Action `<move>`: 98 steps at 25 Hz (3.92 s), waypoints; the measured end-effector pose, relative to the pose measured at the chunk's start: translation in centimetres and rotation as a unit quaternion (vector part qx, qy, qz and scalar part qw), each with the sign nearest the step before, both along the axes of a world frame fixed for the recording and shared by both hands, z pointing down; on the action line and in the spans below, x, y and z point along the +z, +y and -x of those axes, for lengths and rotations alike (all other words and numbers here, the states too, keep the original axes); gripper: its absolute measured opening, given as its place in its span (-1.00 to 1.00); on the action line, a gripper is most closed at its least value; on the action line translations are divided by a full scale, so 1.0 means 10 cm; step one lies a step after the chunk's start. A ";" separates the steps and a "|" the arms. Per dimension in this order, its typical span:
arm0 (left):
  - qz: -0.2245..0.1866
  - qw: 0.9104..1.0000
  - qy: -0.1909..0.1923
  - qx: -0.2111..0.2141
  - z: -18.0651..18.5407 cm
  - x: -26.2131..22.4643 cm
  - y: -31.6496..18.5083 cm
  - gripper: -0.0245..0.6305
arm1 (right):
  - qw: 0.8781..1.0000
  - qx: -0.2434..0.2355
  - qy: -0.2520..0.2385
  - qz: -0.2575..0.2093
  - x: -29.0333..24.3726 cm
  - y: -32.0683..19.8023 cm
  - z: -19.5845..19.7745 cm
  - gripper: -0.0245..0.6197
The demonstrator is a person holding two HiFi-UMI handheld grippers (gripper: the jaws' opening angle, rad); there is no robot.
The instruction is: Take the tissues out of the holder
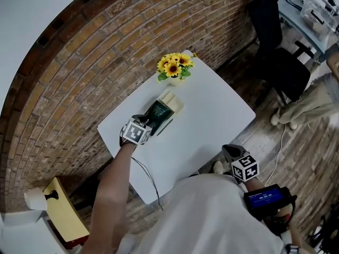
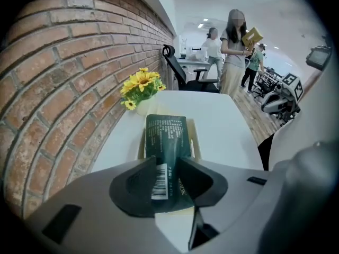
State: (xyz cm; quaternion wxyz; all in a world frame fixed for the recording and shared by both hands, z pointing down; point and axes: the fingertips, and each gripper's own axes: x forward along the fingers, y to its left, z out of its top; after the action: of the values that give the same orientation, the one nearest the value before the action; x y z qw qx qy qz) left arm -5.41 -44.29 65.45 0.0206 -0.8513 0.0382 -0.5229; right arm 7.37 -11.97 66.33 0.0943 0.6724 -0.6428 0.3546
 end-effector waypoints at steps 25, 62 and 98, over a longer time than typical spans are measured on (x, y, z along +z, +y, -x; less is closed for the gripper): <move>-0.071 0.995 0.063 0.009 0.02 -0.78 0.46 -0.53 | 0.999 -0.022 -0.020 -0.029 0.01 -0.07 0.08 -0.90; 0.011 0.991 0.024 0.133 -0.86 0.36 1.51 -0.47 | 0.997 0.067 -0.021 -0.002 0.08 0.55 -0.19 -0.90; 0.076 0.940 0.270 -0.194 0.56 -0.25 2.23 -0.90 | 0.980 -0.184 0.008 -0.071 -0.27 -0.43 0.42 -0.90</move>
State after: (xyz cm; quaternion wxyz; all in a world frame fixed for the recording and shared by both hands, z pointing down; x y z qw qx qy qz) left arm -10.99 -22.03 62.95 -0.1574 -0.9356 0.1669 -0.2684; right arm 3.21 -16.31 63.62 0.1151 0.5502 -0.7784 0.2797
